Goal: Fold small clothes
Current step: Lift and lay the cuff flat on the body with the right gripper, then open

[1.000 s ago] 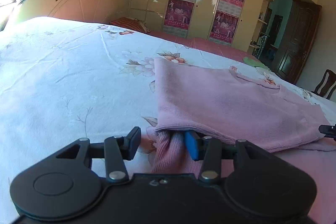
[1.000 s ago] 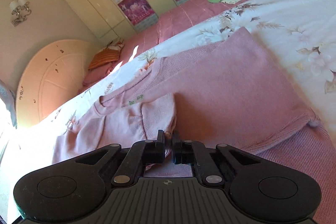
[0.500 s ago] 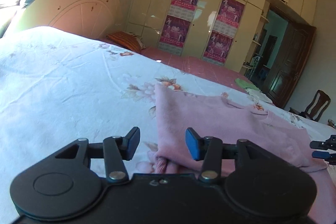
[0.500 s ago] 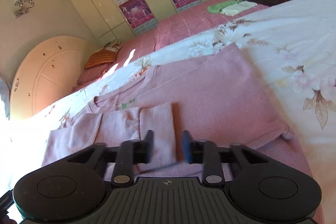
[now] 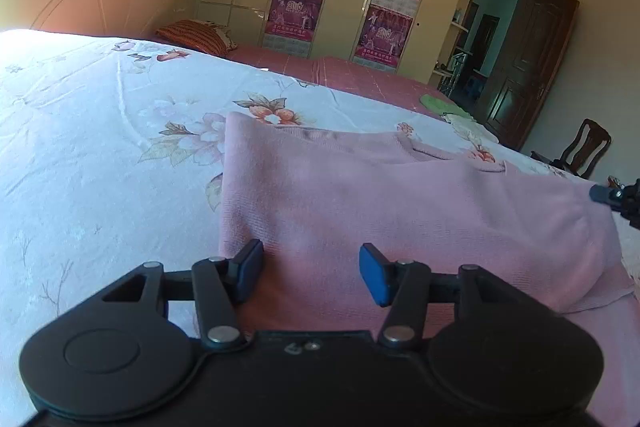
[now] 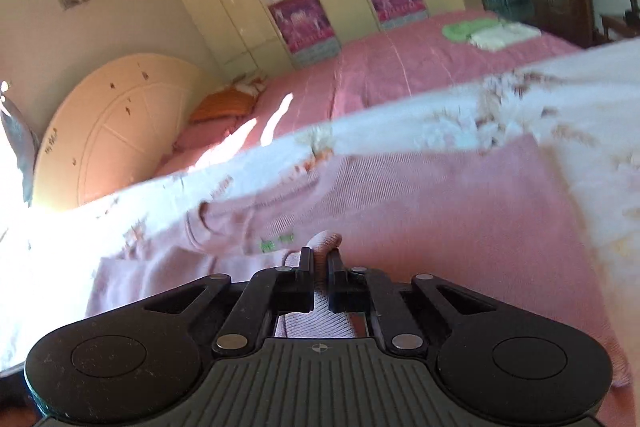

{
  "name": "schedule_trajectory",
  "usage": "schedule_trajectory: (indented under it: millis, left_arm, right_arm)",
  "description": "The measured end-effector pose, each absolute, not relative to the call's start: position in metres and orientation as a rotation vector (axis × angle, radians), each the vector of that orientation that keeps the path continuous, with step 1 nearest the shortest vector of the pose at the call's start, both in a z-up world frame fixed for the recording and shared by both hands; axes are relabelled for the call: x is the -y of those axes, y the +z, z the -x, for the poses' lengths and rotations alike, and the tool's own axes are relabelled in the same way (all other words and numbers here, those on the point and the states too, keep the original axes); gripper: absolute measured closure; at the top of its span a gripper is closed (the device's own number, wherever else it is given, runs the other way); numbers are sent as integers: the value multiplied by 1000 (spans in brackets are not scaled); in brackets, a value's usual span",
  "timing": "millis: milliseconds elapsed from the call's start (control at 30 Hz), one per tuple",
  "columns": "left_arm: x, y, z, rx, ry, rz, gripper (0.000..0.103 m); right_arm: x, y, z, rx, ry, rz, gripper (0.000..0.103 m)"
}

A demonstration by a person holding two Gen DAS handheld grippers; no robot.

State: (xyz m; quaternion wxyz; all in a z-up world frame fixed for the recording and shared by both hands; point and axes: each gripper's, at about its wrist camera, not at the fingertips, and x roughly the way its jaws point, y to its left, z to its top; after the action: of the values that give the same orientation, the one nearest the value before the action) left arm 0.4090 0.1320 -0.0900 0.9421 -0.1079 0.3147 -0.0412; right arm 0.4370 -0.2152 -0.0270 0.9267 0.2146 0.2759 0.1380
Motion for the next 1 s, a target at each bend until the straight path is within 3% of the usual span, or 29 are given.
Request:
schedule_trajectory:
  millis: [100,300,367,400,433,567,600,633,700,800,1000]
  left_arm:
    - [-133,-92,-409,-633,-85,230,51]
    - [-127,-89,-409,-639,-85,187,48]
    - [-130,-89,-409,-637,-89,200,48]
    - [-131,-89,-409,-635,-90,200,48]
    - [-131,-89,-409,-635,-91,197,47]
    - [-127,-88,-408,-637,-85,184,47]
    - [-127,-88,-408,-637,-83,182,47]
    - [-126,-87,-408,-637,-81,176,47]
    - [-124,-87,-408,-639,-76,167,47]
    - [-122,-84,-407,-643,-64,168,47]
    - [-119,-82,-408,-655,-40,174,47]
  right_arm:
    - [228,-17,-426,-478,253,-419,98]
    - [228,-75,-451,-759,200,-436,97]
    - [241,-72,-441,-737,171,-511,75]
    - [246,-70,-434,-715,172,-543,44]
    - [249,-69,-430,-709,191,-567,38]
    - [237,-72,-426,-767,224,-501,39]
    - [229,-69,-427,-772,216,-446,44]
    - [225,-67,-428,-779,223,-422,66]
    - [218,-70,-431,-806,250,-429,90]
    - [208,-65,-429,-781,241,-368,95]
    - [197,-45,-422,-707,230,-301,95]
